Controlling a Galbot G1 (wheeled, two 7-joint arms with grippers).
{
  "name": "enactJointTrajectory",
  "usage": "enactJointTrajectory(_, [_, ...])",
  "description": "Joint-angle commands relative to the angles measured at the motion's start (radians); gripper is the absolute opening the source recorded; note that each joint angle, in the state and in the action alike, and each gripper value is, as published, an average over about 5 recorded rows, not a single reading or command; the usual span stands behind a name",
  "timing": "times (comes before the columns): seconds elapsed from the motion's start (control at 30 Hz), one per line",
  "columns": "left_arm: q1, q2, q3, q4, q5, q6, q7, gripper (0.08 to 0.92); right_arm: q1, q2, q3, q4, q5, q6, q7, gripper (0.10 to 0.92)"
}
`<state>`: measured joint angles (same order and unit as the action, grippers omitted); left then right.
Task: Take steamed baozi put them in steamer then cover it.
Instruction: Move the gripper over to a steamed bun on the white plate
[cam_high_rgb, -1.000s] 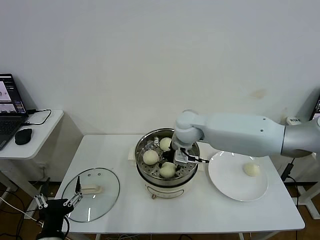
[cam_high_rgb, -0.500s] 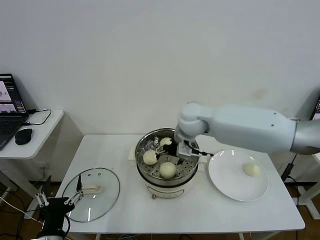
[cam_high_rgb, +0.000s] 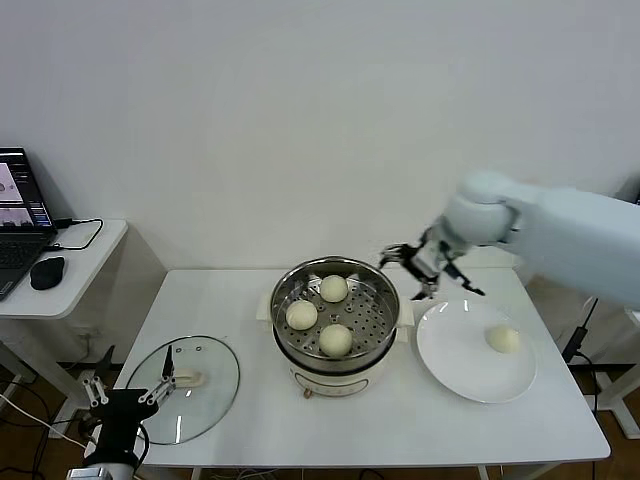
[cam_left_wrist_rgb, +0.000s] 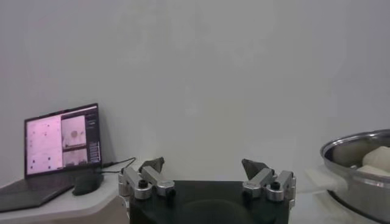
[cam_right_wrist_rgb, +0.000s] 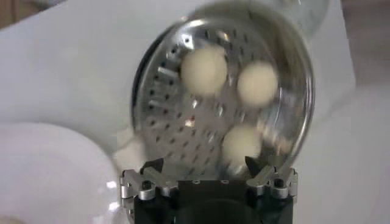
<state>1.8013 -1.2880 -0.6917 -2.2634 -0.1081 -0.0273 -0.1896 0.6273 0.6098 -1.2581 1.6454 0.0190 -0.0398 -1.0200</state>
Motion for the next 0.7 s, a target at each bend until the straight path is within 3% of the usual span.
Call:
enactJointTrajectory(0.03, [-0.017, 0.015, 0.017, 0.007, 0.0, 0.0, 0.001, 0.823, -0.113, -0.284, 0.05, 0.013, 0.028, -0.196, 0.003, 0.823])
enactJointTrajectory(0.33, [-0.021, 0.018, 0.028, 0.005, 0.003, 0.003, 0.001, 0.823, -0.547, -0.341, 0.412, -0.139, -0.089, -0.123, -0.009, 0.823])
enactJointTrajectory(0.5, [-0.013, 0.011, 0.032, 0.005, 0.009, 0.002, 0.001, 0.823, -0.808, -0.295, 0.679, -0.234, -0.154, -0.111, -0.002, 0.823])
enactJointTrajectory(0.7, [0.002, 0.006, 0.026, 0.002, 0.014, 0.001, 0.0, 0.823, -0.899, -0.212, 0.788, -0.362, -0.229, -0.086, 0.011, 0.823])
